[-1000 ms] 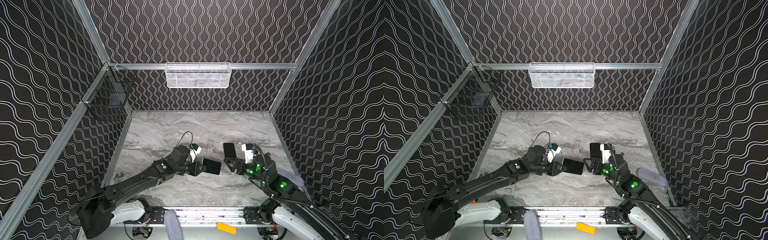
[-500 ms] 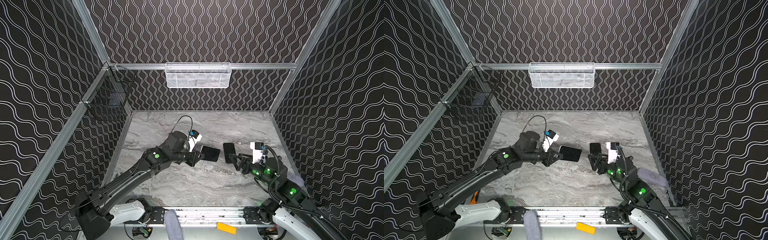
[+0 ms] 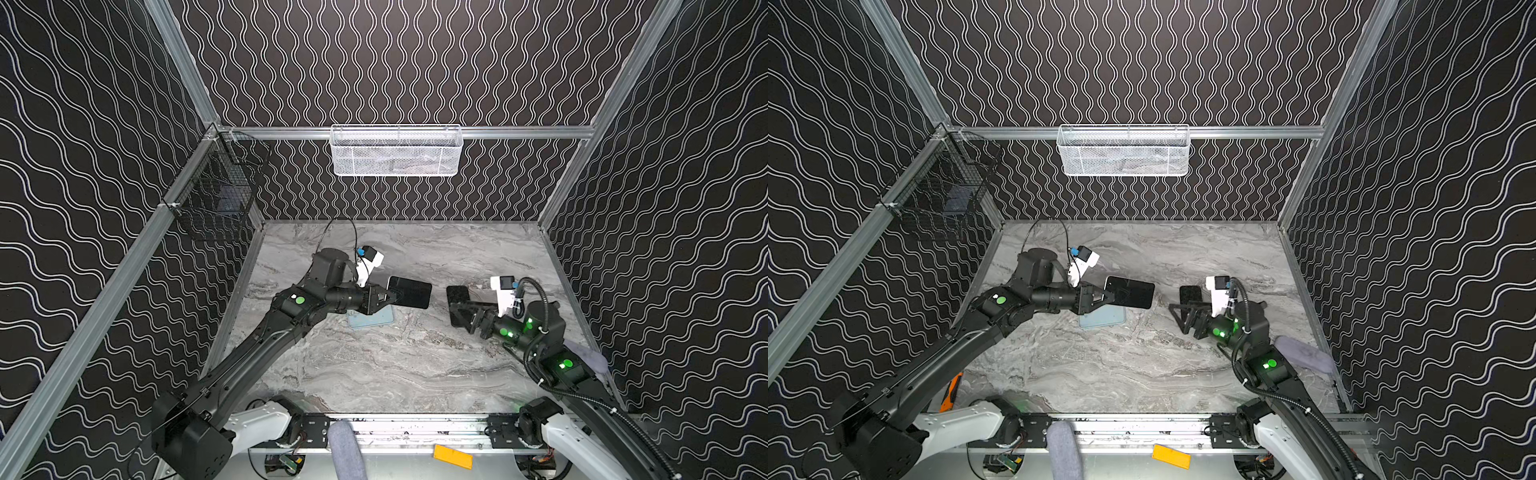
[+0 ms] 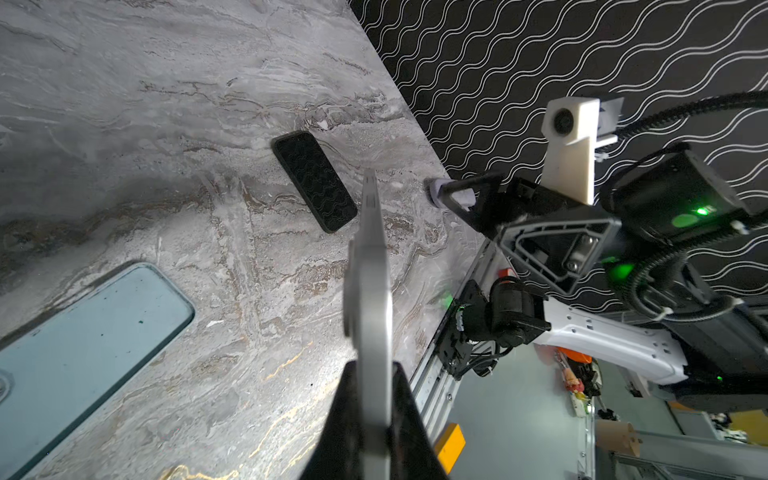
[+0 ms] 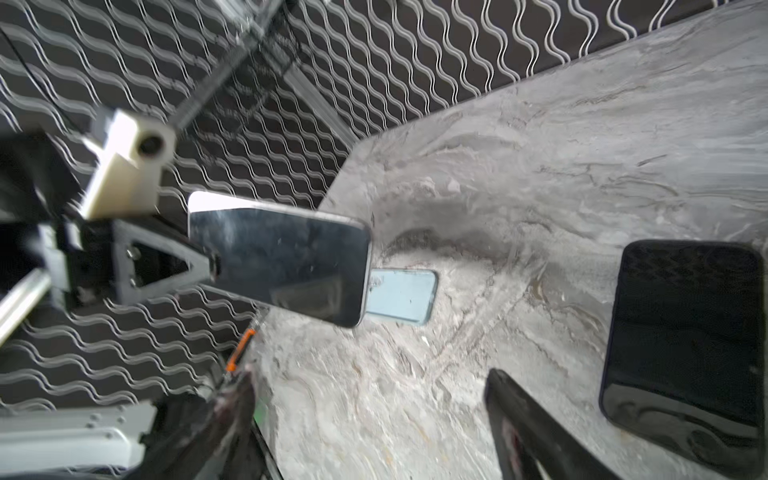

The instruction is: Put the phone into the phone case

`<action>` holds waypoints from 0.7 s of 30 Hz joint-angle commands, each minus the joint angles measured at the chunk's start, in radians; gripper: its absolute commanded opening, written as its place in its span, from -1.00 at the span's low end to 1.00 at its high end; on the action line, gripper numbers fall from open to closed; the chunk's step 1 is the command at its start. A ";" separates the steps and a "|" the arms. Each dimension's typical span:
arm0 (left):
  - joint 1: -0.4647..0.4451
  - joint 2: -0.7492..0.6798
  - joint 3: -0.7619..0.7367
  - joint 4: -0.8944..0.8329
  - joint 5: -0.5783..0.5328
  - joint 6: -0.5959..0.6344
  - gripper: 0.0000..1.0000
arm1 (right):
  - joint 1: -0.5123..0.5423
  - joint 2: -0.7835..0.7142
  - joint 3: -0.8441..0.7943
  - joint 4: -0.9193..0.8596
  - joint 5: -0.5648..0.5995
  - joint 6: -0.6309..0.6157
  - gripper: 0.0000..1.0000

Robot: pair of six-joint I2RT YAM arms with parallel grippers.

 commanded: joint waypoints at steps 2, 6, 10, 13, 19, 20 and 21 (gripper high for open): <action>0.015 0.008 -0.003 0.122 0.138 -0.038 -1.00 | -0.156 0.041 -0.043 0.334 -0.337 0.220 0.76; 0.015 0.024 0.002 0.109 0.189 -0.020 -1.00 | -0.210 0.112 -0.054 0.477 -0.471 0.301 0.76; 0.015 0.029 -0.024 0.174 0.228 -0.058 -1.00 | -0.211 0.203 -0.049 0.588 -0.588 0.341 0.75; 0.017 0.035 -0.042 0.224 0.263 -0.090 -1.00 | -0.210 0.224 -0.062 0.668 -0.615 0.382 0.75; 0.023 0.065 -0.049 0.299 0.331 -0.145 -1.00 | -0.207 0.238 -0.065 0.665 -0.622 0.381 0.74; 0.024 0.072 -0.052 0.317 0.340 -0.157 -1.00 | -0.206 0.248 -0.072 0.687 -0.624 0.394 0.72; 0.025 0.077 -0.054 0.333 0.347 -0.170 -1.00 | -0.205 0.258 -0.080 0.710 -0.627 0.409 0.71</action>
